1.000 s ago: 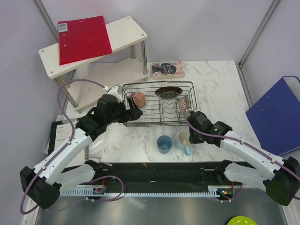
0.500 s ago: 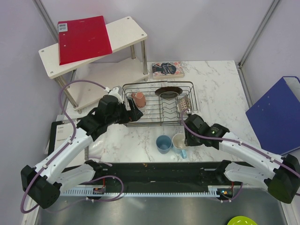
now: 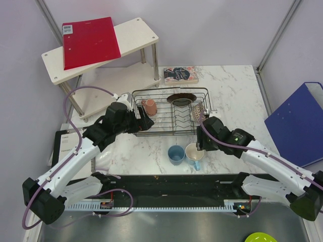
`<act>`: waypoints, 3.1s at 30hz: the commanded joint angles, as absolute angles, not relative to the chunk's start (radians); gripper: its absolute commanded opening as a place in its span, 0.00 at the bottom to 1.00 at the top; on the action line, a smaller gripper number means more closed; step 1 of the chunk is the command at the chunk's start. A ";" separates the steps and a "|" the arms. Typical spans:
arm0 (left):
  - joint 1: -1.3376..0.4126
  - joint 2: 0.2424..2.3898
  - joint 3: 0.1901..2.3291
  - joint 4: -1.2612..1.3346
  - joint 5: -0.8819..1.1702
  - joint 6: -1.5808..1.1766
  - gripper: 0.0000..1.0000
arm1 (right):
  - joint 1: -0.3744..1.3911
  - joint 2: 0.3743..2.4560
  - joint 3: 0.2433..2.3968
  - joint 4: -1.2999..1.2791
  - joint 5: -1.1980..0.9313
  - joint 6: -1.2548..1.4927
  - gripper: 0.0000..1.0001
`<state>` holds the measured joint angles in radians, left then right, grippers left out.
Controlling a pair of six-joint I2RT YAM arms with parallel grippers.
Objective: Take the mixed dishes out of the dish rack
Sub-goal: Place the cup at the center of the board, then pick up the cup from the dish rack, then place the cup at the center of the board.
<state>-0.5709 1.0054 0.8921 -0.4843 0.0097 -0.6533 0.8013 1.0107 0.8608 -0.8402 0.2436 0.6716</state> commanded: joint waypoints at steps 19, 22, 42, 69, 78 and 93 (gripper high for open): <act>-0.571 1.363 1.242 -0.497 -0.198 -0.451 0.99 | 0.805 0.718 0.845 -0.149 0.353 0.446 0.70; -0.569 1.500 1.333 -0.494 -0.271 -0.407 0.99 | 0.804 0.770 0.862 -0.140 0.345 0.431 0.71; -0.541 1.933 1.548 -0.429 -0.370 -0.417 0.97 | 0.804 0.724 0.746 -0.086 0.321 0.394 0.73; -0.572 1.602 1.381 -0.416 -0.383 -0.374 0.02 | 0.804 0.738 0.745 -0.097 0.339 0.425 0.73; -0.681 1.318 1.425 -0.384 -0.044 -0.302 0.02 | 0.804 0.801 0.784 -0.092 0.471 0.428 0.73; -0.640 1.118 1.025 0.523 0.842 -0.866 0.02 | 0.804 0.542 0.670 -0.015 0.440 0.497 0.69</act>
